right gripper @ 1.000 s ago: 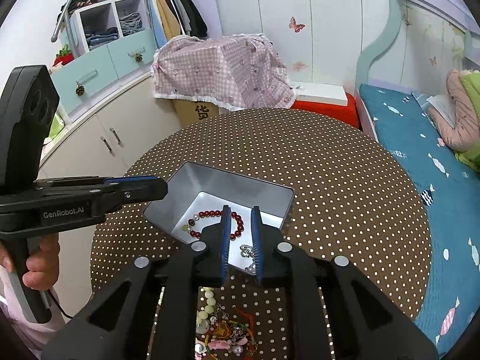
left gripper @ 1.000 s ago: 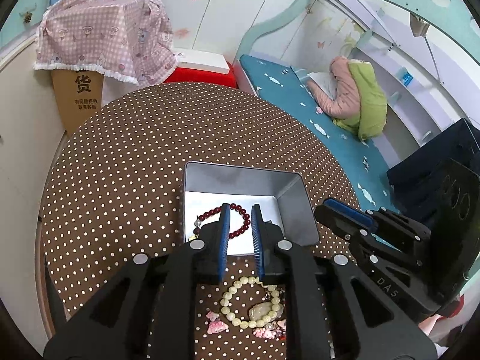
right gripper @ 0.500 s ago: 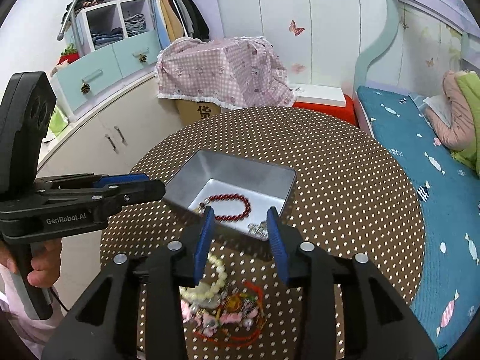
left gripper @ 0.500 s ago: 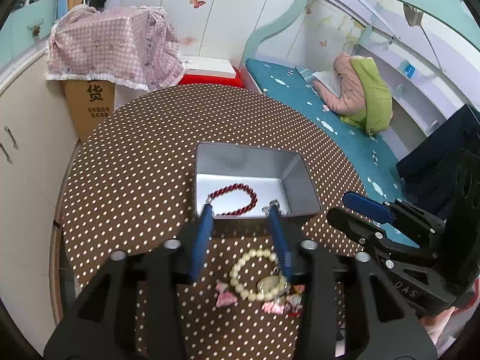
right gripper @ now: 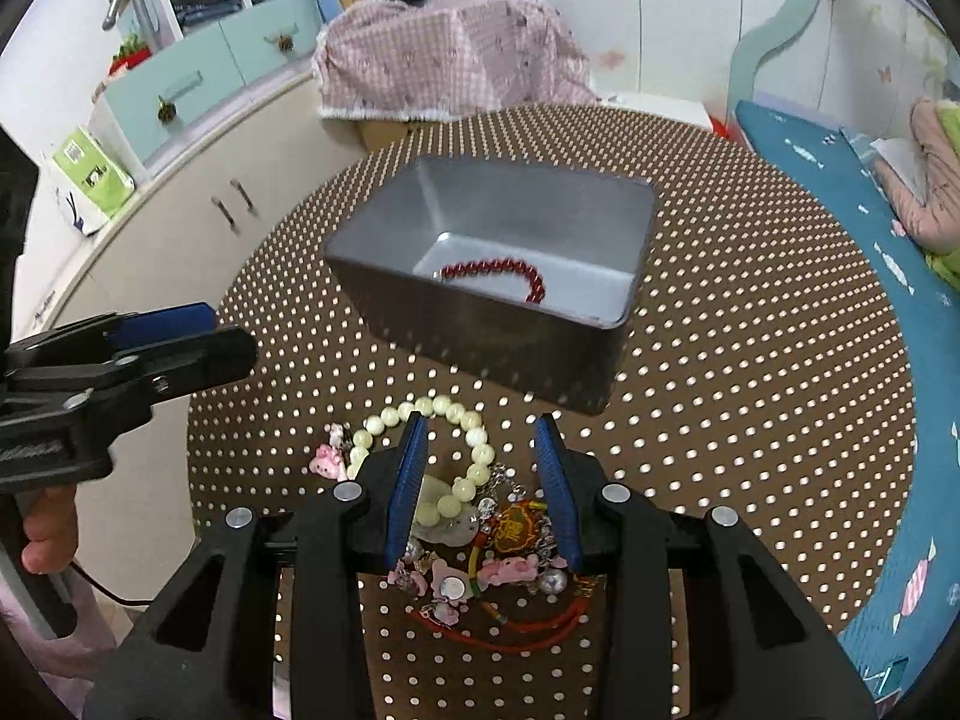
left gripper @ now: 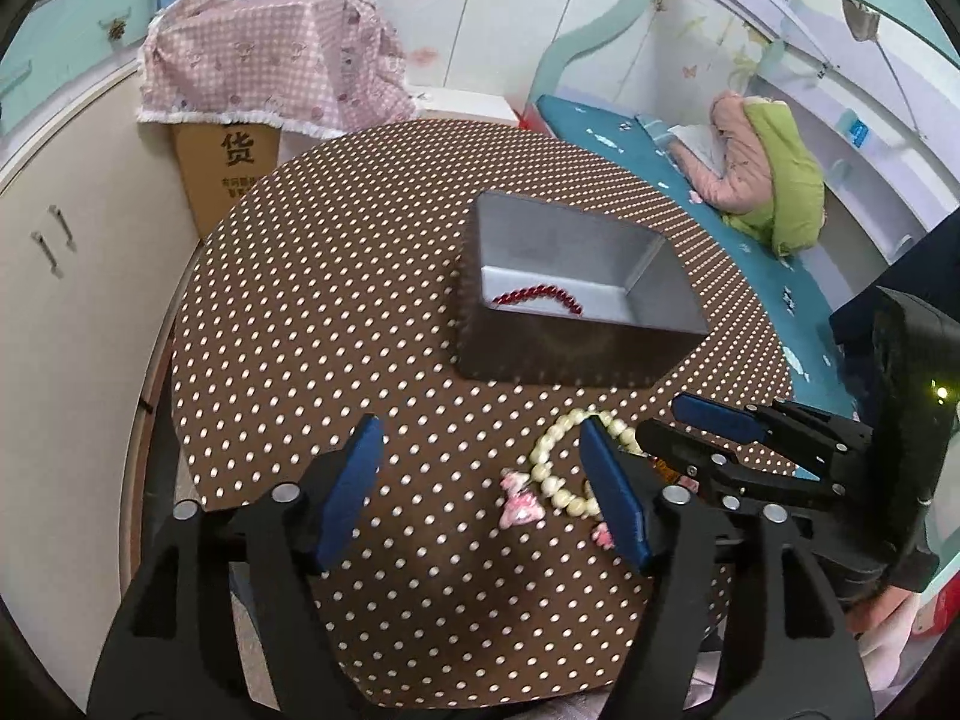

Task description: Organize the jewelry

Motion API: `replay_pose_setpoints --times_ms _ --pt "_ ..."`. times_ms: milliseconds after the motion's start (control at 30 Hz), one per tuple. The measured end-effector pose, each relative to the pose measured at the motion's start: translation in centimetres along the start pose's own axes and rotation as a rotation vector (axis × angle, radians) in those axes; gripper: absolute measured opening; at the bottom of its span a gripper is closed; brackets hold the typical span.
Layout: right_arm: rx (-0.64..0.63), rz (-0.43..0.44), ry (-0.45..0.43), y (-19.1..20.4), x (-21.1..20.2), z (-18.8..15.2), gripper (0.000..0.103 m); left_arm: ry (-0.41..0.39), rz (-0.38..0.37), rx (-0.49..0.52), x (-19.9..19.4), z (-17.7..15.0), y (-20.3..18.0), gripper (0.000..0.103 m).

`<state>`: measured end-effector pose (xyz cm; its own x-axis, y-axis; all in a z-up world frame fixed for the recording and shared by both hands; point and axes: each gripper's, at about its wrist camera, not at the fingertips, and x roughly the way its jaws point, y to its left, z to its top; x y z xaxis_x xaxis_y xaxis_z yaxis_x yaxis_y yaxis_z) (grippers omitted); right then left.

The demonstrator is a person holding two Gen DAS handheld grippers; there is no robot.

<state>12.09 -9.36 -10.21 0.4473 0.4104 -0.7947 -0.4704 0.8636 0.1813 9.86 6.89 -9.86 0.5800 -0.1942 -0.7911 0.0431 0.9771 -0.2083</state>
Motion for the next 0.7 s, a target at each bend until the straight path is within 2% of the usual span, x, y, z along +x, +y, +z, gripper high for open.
replay_pose_setpoints --times_ms 167,333,500,700 --pt "-0.016 -0.009 0.033 0.4 1.3 -0.2 0.034 0.013 0.018 -0.015 0.3 -1.0 0.7 0.079" --pt "-0.021 -0.045 0.065 0.6 2.4 -0.2 0.029 0.029 0.032 -0.016 0.8 -1.7 1.0 0.081" --pt "-0.033 -0.077 0.073 0.9 2.9 -0.5 0.011 0.05 0.039 -0.002 1.5 -2.4 0.8 0.082" --pt "-0.015 -0.081 0.061 0.8 2.4 -0.5 0.01 0.06 0.02 0.021 2.1 -3.0 -0.1 0.081"
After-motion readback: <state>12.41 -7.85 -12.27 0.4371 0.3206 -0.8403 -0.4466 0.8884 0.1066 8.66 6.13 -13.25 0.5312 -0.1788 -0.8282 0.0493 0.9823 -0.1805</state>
